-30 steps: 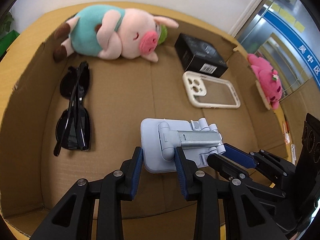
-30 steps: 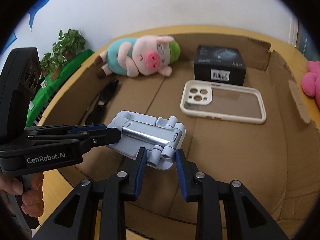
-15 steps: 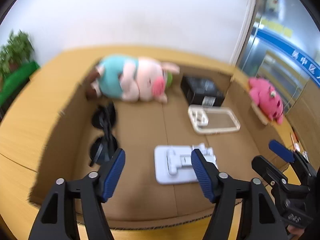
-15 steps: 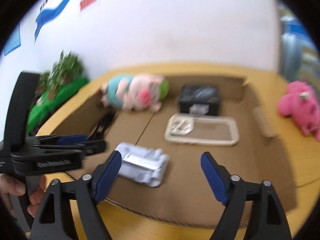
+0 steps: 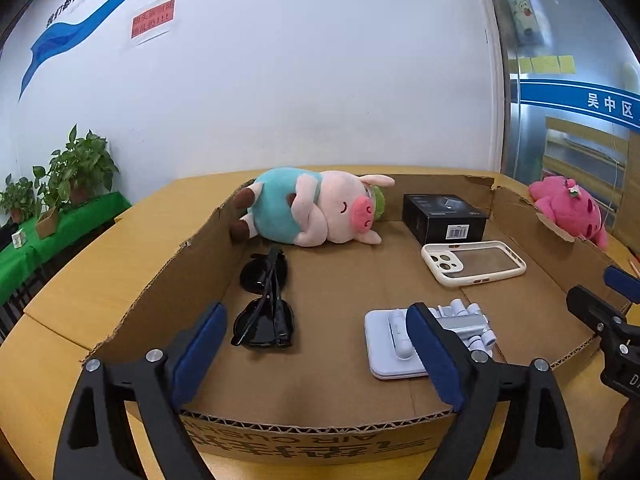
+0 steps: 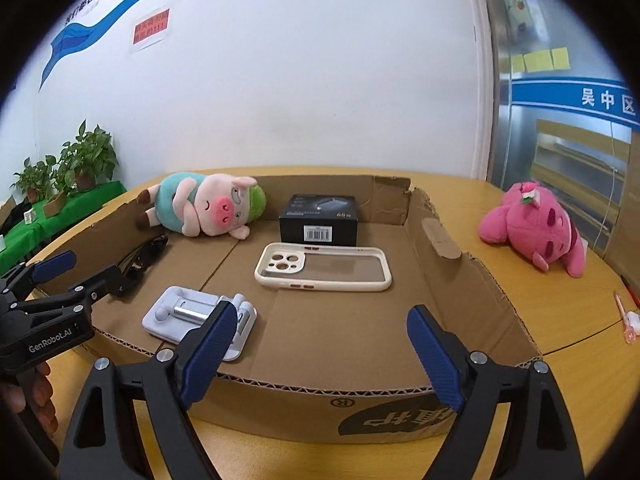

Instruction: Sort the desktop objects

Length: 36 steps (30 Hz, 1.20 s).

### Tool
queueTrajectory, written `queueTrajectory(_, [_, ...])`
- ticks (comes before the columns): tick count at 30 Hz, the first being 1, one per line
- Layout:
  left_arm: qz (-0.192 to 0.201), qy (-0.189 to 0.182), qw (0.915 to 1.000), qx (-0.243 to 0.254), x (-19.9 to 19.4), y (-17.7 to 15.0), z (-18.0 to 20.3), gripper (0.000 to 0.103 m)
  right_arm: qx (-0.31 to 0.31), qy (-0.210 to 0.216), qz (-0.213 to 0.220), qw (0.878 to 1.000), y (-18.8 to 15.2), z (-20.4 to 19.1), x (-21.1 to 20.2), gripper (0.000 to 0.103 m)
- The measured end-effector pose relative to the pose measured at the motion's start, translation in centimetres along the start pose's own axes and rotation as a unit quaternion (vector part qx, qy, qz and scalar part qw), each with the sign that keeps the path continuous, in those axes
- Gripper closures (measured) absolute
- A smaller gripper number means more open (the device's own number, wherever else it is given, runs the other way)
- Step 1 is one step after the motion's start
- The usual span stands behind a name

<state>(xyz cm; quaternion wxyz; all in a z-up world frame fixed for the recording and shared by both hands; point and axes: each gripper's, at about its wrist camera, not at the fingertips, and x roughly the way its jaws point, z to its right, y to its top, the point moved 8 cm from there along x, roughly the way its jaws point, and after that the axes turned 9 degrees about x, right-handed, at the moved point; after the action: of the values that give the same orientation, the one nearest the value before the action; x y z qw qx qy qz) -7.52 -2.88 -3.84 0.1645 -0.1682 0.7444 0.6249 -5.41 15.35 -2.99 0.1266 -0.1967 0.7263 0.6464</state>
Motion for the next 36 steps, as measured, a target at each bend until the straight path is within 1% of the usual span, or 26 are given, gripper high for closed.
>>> queueTrajectory(7, [0.000, -0.001, 1.0000, 0.002, -0.43, -0.03, 0.20, 0.006, 0.006, -0.002, -0.002, 1.000, -0.17, 0.26, 0.11, 0.013])
queueTrajectory(36, [0.000, -0.001, 1.0000, 0.001, -0.58, -0.10, 0.30, 0.005, 0.004, -0.002, -0.001, 1.000, -0.13, 0.22, 0.10, 0.013])
